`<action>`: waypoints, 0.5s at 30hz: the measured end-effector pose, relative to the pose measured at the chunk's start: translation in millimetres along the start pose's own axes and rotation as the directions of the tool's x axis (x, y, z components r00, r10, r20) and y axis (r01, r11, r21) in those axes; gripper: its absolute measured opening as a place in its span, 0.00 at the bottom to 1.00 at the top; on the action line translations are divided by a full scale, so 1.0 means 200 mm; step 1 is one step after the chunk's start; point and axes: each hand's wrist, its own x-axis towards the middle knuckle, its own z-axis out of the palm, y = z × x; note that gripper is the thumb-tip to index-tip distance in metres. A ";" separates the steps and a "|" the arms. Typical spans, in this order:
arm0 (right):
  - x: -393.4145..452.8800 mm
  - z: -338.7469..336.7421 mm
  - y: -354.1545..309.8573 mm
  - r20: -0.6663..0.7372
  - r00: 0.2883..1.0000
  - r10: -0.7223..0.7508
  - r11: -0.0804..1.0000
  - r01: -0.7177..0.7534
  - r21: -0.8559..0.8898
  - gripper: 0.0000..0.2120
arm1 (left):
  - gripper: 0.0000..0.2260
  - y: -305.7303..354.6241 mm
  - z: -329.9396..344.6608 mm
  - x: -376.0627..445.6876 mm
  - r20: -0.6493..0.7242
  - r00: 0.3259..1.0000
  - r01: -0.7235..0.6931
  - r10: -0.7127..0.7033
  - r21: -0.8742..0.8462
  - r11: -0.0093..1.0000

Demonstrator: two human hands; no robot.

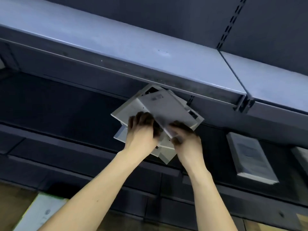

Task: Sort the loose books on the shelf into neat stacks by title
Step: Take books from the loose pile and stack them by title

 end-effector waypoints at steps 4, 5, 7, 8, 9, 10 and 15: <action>-0.08 0.02 -0.09 -0.060 0.995 0.083 0.996 -0.084 -0.013 0.21 | 0.20 -0.03 0.00 -0.04 -0.007 0.999 -0.033 0.033 -0.076 0.997; -0.10 0.03 -0.12 -0.079 0.992 0.102 0.995 -0.103 -0.009 0.21 | 0.18 -0.05 -0.01 -0.05 -0.018 0.999 -0.046 0.044 -0.093 0.995; -0.12 0.05 -0.18 -0.126 0.985 0.120 0.993 -0.119 0.013 0.20 | 0.16 -0.07 -0.03 -0.07 -0.039 0.998 -0.052 0.046 -0.165 0.985; -0.13 0.05 -0.20 -0.150 0.980 0.127 0.992 -0.124 0.031 0.19 | 0.17 -0.07 -0.05 -0.08 -0.043 0.998 -0.045 0.036 -0.214 0.976; -0.13 0.06 -0.23 -0.171 0.975 0.139 0.990 -0.132 0.056 0.19 | 0.18 -0.08 -0.06 -0.09 -0.047 0.998 -0.046 0.035 -0.263 0.964; -0.14 0.07 -0.25 -0.188 0.970 0.154 0.987 -0.141 0.083 0.19 | 0.20 -0.08 -0.07 -0.09 -0.047 0.998 -0.056 0.043 -0.302 0.952; -0.13 0.05 -0.32 -0.227 0.961 0.155 0.981 -0.123 0.148 0.22 | 0.40 -0.03 -0.10 -0.14 0.035 0.994 -0.085 0.102 -0.331 0.940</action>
